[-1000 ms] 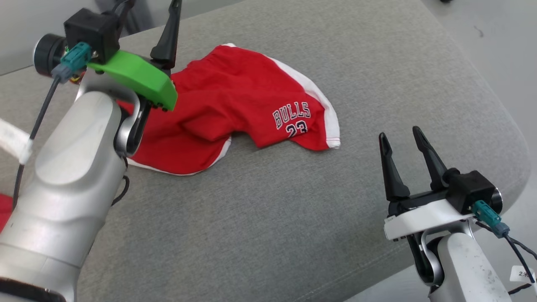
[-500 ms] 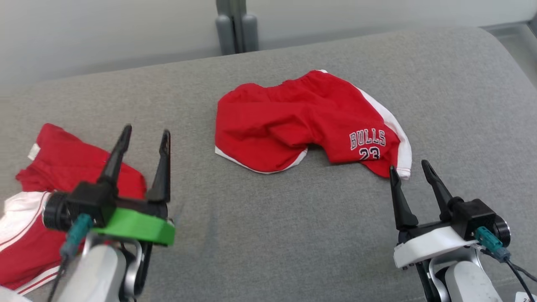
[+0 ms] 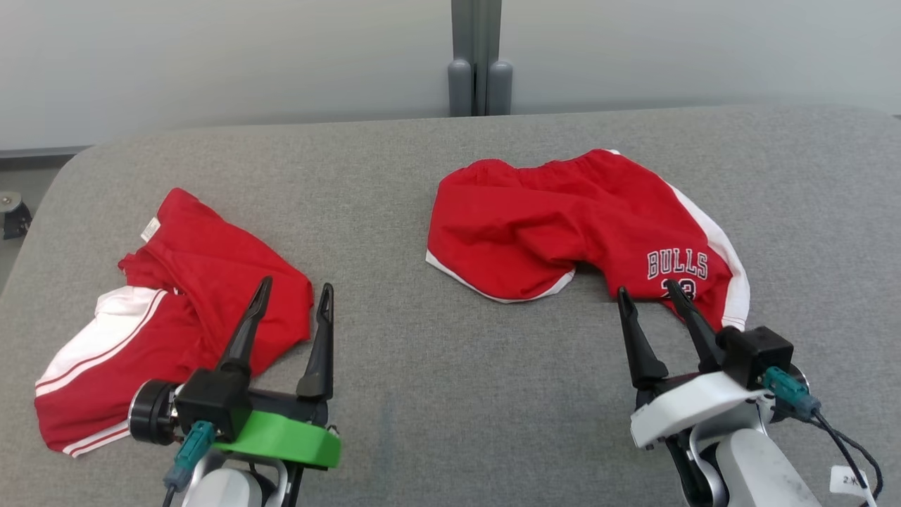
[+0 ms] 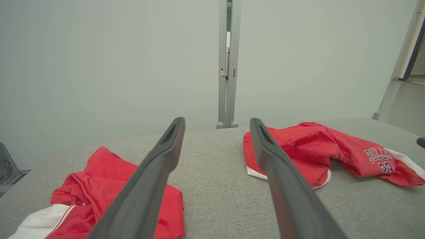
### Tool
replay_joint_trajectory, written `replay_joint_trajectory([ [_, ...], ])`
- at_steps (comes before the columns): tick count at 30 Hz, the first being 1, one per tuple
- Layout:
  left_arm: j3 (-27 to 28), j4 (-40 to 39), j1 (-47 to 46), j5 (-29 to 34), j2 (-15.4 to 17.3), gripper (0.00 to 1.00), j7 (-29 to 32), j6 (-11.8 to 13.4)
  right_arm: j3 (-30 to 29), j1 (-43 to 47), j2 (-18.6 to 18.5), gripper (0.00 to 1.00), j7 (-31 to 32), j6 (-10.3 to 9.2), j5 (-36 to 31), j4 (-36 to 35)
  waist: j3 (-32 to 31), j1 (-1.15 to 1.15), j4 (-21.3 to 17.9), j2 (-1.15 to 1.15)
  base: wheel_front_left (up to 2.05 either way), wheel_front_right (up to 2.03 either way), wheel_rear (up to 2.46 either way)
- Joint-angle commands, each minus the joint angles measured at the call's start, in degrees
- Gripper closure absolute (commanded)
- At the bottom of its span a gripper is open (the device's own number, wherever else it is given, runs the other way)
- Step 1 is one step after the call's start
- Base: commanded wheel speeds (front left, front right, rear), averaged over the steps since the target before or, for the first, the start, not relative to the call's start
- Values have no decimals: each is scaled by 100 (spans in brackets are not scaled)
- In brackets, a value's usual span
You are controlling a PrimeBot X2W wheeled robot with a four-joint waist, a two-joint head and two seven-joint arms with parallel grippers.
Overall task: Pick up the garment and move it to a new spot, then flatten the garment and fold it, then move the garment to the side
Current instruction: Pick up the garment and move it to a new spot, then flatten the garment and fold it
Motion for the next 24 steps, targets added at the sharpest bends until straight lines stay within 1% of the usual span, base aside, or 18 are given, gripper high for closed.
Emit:
replay_joint_trajectory([
  [1, 36, 33, -144, 72, -58, 0, 3, -77, 38, -174, -26, 0, 30, 0, 169, 188, 176, 0, 168, 0, 0, 0, 0],
  [6, 131, 145, -283, 242, -278, 0, 3, -272, 77, -897, -23, 0, 370, 0, 1011, 1175, 483, 0, 446, 0, 0, 0, 0],
  [12, 178, 246, -386, 348, -427, 0, 3, -416, 18, -1642, -22, 0, 604, 0, 1493, 2396, 768, 0, 810, 0, 0, 0, 0],
  [18, 274, 303, -454, 420, -509, 0, 3, -507, -113, -2177, -25, 0, 529, 0, 1202, 3403, 892, 0, 1055, 0, 0, 0, 0],
  [24, 319, 329, -472, 445, -545, 0, 3, -552, -502, -2554, -25, 0, 325, -4, 722, 4221, 935, 0, 1153, 0, 0, 0, 0],
])
